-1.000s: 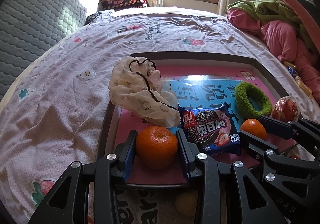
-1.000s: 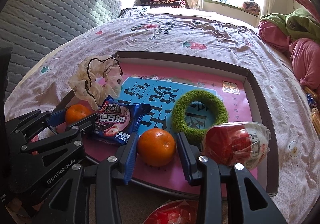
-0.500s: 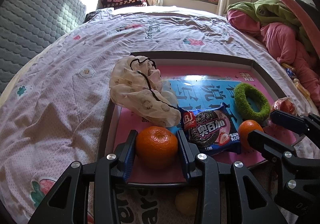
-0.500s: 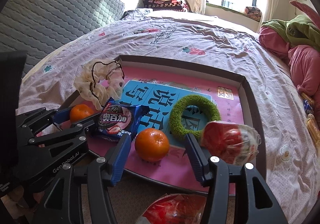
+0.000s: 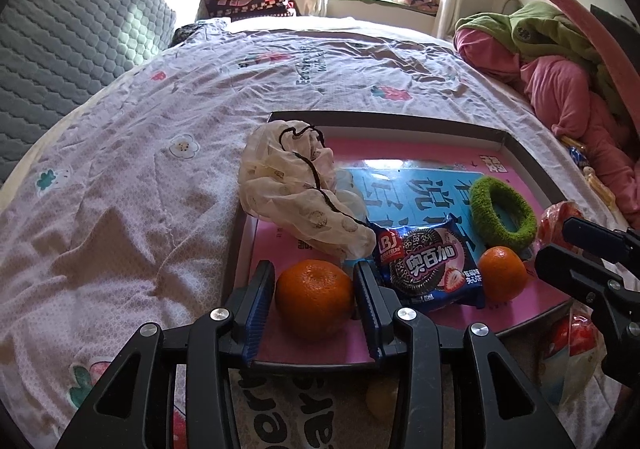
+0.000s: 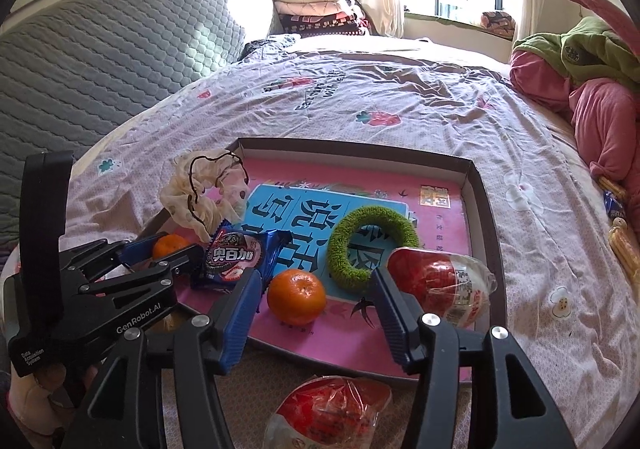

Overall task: Organize objects
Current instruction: 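Open the right tool to release its orange into the tray, then open the left tool to release its orange into the tray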

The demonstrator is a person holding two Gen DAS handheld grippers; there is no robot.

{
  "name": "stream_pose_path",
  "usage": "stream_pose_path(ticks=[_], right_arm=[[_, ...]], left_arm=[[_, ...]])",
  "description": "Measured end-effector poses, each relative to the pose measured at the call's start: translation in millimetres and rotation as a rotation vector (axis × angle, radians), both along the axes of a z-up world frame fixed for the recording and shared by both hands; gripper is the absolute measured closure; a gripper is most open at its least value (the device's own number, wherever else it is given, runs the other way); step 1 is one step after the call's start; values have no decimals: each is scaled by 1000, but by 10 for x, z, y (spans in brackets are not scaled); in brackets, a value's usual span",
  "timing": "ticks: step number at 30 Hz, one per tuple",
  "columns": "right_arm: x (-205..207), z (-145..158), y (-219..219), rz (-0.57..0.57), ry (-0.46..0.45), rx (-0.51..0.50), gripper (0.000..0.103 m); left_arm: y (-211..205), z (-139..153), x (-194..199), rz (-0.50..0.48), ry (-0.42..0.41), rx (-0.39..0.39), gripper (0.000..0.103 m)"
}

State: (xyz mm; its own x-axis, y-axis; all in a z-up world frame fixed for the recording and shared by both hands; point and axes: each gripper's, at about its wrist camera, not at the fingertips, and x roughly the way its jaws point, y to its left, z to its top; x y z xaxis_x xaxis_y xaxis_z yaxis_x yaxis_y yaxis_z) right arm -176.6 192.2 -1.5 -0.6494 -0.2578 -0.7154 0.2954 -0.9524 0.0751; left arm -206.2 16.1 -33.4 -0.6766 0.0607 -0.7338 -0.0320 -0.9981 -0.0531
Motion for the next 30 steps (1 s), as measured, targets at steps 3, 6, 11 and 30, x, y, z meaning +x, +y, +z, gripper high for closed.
stream_pose_path(ticks=[3, 6, 11, 30], right_arm=[[6, 34, 22, -5, 7, -8, 46], [15, 58, 40, -10, 13, -17, 46], [25, 74, 46, -13, 17, -22, 46], [110, 191, 105, -29, 48, -40, 41]], left_arm=[[1, 28, 22, -4, 11, 1, 57], [4, 61, 47, -4, 23, 1, 56], [-10, 87, 71, 1, 32, -1, 56], [-49, 340, 298, 5, 115, -34, 55]])
